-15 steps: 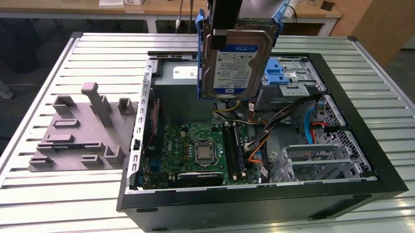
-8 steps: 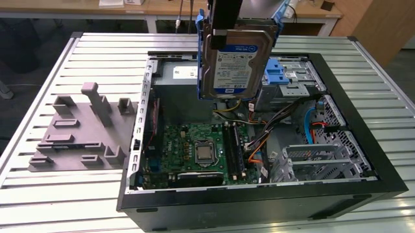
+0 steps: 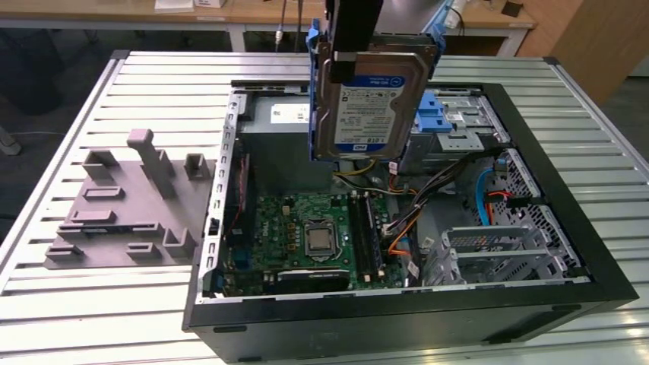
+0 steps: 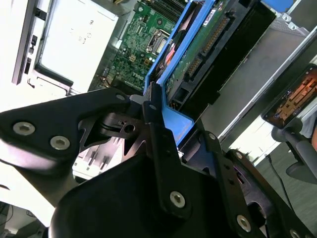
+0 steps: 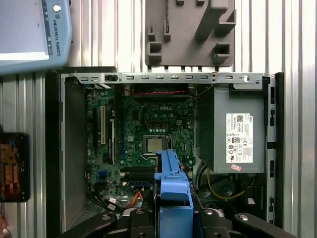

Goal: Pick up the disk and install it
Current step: 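Insert the disk into the insertion slot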

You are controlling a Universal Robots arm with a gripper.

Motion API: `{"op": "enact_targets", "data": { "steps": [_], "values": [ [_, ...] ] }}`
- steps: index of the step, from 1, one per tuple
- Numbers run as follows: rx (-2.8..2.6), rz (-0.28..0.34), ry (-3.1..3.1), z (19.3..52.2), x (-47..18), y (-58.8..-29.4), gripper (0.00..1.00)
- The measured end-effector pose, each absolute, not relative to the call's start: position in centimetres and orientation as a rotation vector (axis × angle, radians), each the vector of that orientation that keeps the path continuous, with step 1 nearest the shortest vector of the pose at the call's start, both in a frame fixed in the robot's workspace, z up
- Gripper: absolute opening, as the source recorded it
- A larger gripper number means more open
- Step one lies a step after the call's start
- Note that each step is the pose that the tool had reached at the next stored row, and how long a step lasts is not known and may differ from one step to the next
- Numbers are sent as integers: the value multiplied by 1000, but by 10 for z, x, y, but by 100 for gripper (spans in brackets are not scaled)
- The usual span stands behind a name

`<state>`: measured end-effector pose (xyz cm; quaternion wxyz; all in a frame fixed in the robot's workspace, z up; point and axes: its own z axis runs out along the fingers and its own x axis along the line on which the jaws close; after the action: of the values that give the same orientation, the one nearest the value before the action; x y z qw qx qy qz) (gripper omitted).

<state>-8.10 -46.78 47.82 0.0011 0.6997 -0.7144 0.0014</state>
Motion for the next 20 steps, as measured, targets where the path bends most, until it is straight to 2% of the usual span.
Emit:
{"op": "enact_targets", "data": {
  "steps": [13, 20],
  "values": [
    [2196, 4, -2243, 478, -75, -477, 36],
    [2197, 4, -2243, 477, -74, -493, 36]
  ]
}}
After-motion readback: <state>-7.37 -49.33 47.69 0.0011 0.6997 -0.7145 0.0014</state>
